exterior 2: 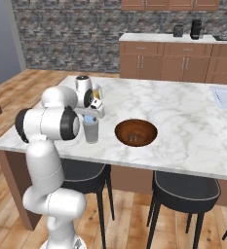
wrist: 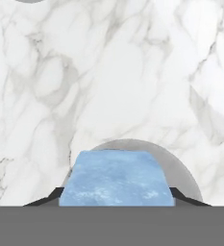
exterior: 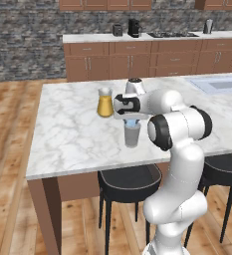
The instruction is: There are two ice cubes in the ice bowl. Place both ice cubes in the glass cup.
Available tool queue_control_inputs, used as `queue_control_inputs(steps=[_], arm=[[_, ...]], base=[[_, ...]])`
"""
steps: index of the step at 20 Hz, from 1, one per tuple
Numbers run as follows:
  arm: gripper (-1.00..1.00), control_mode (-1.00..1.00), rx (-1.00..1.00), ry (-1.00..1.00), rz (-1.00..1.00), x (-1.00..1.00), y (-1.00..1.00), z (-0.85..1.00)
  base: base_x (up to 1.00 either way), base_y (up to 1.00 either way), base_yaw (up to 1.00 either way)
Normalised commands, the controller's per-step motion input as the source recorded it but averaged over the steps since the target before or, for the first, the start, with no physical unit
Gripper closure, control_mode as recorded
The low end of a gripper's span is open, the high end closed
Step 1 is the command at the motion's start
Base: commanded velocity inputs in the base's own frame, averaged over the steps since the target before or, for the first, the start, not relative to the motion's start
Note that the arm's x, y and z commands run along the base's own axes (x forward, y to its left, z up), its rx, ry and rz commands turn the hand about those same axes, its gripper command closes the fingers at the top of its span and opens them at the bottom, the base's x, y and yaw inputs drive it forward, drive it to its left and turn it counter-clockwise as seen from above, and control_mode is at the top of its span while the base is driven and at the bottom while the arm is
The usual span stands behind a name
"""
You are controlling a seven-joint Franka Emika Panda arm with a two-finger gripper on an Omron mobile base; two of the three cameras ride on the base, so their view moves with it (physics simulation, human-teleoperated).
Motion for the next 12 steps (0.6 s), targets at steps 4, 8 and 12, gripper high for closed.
queue_control_inputs(steps=[4, 8, 12], arm=[[1.0, -1.0, -0.02, 0.0, 0.02, 0.0, 0.0, -0.39], [1.0, -1.0, 0.0, 0.0, 0.02, 0.04, 0.0, -0.26], [1.0, -1.0, 0.0, 0.0, 0.03, -0.01, -0.05, -0.11]], base=[[0.0, 0.0, 0.0], [0.0, 0.0, 0.0], [0.0, 0.0, 0.0]])
